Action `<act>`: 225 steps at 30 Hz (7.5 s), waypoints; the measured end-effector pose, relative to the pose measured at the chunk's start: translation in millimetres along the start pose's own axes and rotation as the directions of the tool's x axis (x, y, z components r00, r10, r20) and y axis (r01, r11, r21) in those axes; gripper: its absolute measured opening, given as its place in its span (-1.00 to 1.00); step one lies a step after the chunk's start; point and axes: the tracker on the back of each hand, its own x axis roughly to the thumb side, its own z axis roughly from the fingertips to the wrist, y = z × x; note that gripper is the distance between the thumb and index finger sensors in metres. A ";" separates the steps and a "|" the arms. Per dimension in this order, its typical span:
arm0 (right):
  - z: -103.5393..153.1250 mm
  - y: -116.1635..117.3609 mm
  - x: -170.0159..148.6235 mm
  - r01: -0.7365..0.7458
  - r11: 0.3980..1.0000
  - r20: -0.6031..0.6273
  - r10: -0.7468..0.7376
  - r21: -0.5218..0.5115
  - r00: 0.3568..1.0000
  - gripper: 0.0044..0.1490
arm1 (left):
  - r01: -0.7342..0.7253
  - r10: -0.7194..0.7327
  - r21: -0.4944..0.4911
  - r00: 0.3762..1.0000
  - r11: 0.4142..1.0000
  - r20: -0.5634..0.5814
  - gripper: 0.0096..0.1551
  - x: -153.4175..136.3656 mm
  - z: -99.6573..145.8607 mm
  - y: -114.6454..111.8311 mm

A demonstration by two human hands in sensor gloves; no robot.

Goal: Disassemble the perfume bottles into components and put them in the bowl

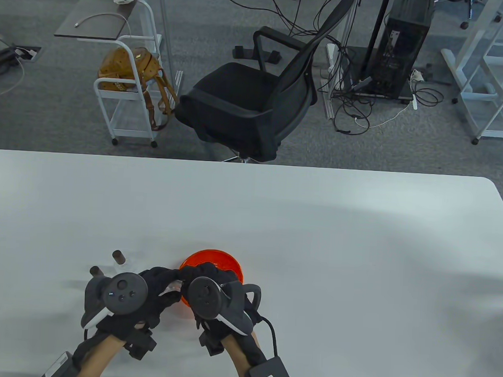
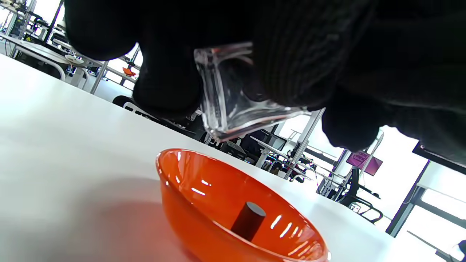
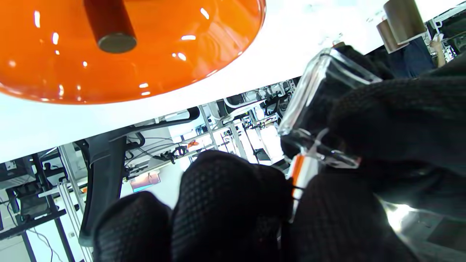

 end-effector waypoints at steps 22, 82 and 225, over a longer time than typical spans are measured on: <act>-0.5 -1.1 -2.6 -0.014 1.000 0.006 0.014 -0.013 1.000 -0.49 | 0.001 -0.001 -0.016 1.000 1.000 0.007 -0.40 1.0 -1.0 -1.1; 0.0 -0.8 -4.3 0.032 0.999 0.006 -0.032 0.027 0.999 -0.42 | 0.001 -0.001 0.009 1.000 1.000 0.006 -0.40 0.8 0.7 -0.9; -6.3 -24.5 -69.0 -0.049 0.998 -0.182 0.055 0.037 0.982 -0.42 | 0.086 -0.087 -0.087 0.996 0.993 -0.011 -0.36 25.5 -30.0 -13.1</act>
